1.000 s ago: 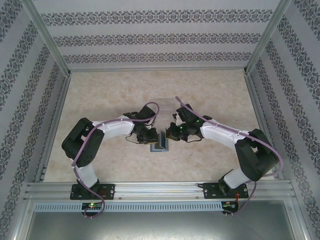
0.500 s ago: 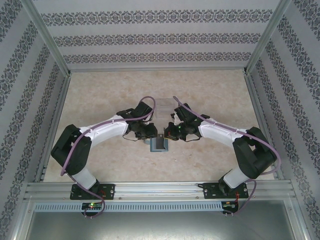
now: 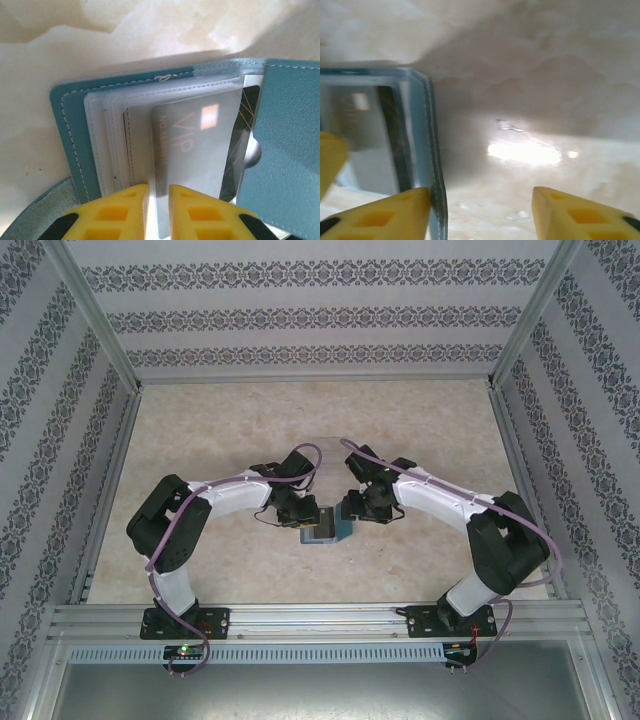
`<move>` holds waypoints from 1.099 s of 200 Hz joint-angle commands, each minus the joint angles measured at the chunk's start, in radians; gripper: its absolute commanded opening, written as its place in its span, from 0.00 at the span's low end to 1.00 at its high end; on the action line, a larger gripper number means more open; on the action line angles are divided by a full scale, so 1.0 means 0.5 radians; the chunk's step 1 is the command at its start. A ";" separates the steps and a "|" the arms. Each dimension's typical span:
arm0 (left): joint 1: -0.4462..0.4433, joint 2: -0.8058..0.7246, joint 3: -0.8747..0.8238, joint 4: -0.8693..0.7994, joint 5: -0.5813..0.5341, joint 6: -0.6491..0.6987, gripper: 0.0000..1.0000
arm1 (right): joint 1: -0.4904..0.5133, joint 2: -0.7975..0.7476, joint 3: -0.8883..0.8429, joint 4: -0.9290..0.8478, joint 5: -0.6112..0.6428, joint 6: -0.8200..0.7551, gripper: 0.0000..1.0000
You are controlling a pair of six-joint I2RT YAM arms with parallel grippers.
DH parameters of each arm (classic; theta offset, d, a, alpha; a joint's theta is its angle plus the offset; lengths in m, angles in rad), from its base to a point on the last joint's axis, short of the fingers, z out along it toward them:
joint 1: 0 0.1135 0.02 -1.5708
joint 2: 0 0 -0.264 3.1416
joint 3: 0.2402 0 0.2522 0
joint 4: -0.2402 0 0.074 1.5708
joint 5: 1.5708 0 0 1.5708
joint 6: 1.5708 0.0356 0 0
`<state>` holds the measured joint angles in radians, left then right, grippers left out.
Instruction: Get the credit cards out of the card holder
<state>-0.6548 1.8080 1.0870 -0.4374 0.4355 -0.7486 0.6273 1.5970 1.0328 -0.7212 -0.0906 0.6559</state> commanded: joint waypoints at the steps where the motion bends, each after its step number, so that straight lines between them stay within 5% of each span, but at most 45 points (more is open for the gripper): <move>1: -0.022 0.059 0.017 -0.036 -0.069 0.029 0.18 | 0.076 0.114 0.107 -0.285 0.365 -0.074 0.63; 26: -0.022 0.080 0.014 -0.043 -0.077 0.033 0.18 | 0.156 0.262 0.207 -0.392 0.526 -0.093 0.62; 69: -0.022 0.081 0.000 -0.045 -0.081 0.033 0.17 | 0.304 0.491 0.402 -0.530 0.762 -0.106 0.30; 128: -0.022 0.078 -0.015 -0.034 -0.080 0.026 0.17 | 0.305 0.453 0.314 -0.229 0.406 -0.042 0.07; 175: -0.022 0.078 -0.022 -0.030 -0.081 0.027 0.17 | 0.207 0.328 0.080 0.213 -0.061 0.115 0.07; 220: -0.023 0.071 -0.009 -0.088 -0.142 0.054 0.16 | 0.083 0.159 -0.170 0.565 -0.305 0.254 0.21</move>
<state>-0.6548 1.8122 1.0870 -0.4374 0.4290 -0.7441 0.6930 1.7229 1.0080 -0.5915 -0.1150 0.7273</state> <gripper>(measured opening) 0.163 0.189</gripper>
